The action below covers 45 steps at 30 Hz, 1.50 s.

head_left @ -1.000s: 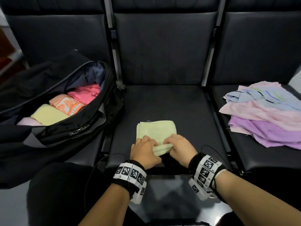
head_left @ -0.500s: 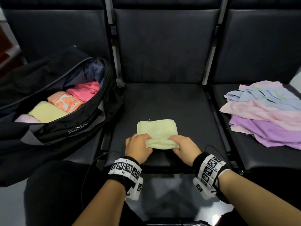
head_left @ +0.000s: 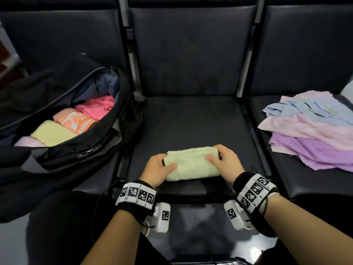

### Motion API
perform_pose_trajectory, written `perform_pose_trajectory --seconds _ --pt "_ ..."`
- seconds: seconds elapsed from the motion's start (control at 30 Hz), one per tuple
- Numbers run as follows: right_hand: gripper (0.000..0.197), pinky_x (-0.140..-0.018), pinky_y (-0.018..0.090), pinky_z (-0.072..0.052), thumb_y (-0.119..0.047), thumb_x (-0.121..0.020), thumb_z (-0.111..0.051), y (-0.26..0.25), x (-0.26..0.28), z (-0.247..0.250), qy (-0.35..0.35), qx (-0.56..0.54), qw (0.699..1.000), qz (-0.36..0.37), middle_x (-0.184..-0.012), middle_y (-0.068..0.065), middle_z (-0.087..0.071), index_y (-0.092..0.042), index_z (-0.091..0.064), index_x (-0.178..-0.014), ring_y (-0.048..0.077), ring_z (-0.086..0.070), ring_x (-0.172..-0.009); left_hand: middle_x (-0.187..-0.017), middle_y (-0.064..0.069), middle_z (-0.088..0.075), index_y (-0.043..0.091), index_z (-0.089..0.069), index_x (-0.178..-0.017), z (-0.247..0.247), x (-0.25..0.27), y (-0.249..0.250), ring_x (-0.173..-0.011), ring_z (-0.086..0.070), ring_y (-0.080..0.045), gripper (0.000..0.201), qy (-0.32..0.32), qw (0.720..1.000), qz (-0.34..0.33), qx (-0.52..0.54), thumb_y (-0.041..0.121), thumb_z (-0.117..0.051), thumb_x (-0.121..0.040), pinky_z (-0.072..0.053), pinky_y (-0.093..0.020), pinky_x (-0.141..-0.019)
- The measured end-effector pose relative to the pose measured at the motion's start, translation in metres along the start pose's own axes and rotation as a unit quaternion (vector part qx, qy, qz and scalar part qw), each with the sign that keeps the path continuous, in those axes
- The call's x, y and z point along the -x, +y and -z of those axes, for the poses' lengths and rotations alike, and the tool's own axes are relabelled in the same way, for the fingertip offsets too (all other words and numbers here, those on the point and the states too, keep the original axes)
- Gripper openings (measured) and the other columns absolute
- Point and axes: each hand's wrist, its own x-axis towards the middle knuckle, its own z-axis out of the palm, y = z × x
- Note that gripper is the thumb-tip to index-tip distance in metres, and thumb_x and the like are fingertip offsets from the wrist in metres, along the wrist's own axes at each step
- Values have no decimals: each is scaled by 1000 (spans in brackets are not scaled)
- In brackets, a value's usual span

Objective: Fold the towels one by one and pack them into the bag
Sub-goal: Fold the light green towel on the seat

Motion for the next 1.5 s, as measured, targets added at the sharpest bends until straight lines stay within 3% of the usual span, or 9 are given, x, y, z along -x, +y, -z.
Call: perform_pose_trajectory --seconds 0.33,0.47,0.6,0.77,0.87,1.07,1.17,1.3,1.5 --pt "63 -98 31 -46 -44 -85 -71 18 -8 -6 -82 105 986 -99 -122 2 -62 -22 -50 -140 21 -58 -117 -73 8 -62 17 -68 -89 -16 -1 -9 -69 -57 -11 17 56 994 68 -59 30 -77 -81 -44 -27 -66" --pt "25 -68 23 -49 -34 -82 -76 17 -10 -3 -101 59 988 -98 -87 -5 -66 -21 -65 -100 17 -64 -86 -72 9 -57 18 -65 -92 -16 -1 -6 -69 -54 -10 20 53 994 76 -52 28 -78 -80 -42 -26 -67" --pt "23 -67 31 -44 -24 -79 -79 14 -3 0 -90 4 992 -93 -78 -3 -58 -20 -57 -84 16 -54 -73 -81 9 -61 24 -61 -102 -14 4 0 -81 -60 -14 30 41 995 81 -45 22 -79 -78 -46 -26 -73" --pt "29 -71 34 -45 -18 -72 -79 -33 3 19 -107 -6 994 38 -81 -4 -61 -25 -55 -85 11 -53 -75 -128 4 -48 28 -49 -136 -3 8 23 -122 -47 -14 73 5 996 -20 -82 18 -80 -70 -40 -30 -108" --pt "30 -73 29 -48 -21 -71 -75 -80 6 29 -141 56 975 164 -86 -9 -63 -31 -56 -91 5 -58 -78 -140 17 -41 39 -41 -143 6 12 45 -129 -36 -2 90 -45 991 -102 -78 37 -81 -62 -32 -19 -106" --pt "39 -84 34 -51 -5 -73 -71 -135 4 27 -201 118 935 266 -99 -11 -67 -30 -63 -102 6 -63 -94 -107 19 -69 39 -59 -119 14 23 64 -99 -65 4 65 -96 987 -132 -11 28 -85 -60 -51 -18 -83" --pt "52 -95 29 -49 -8 -73 -70 -144 -1 18 -177 97 934 294 -111 -16 -66 -35 -62 -117 3 -60 -108 -106 13 -73 30 -64 -119 20 22 63 -100 -68 -1 54 -81 989 -122 34 20 -81 -69 -54 -25 -86" --pt "66 -99 21 -45 -24 -82 -76 -147 -19 0 -86 -28 974 209 -122 -19 -61 -42 -46 -139 1 -57 -117 -107 7 -75 23 -64 -119 38 13 61 -100 -71 -10 46 -11 977 -87 194 -1 -76 -81 -54 -19 -78" --pt "57 -93 24 -53 -30 -87 -74 -149 -43 -47 -270 -105 955 63 -120 -8 -70 -27 -48 -138 6 -65 -112 -116 -3 -74 16 -60 -127 77 -1 51 -107 -71 -20 40 104 917 -25 384 -1 -65 -91 -59 -29 -81"
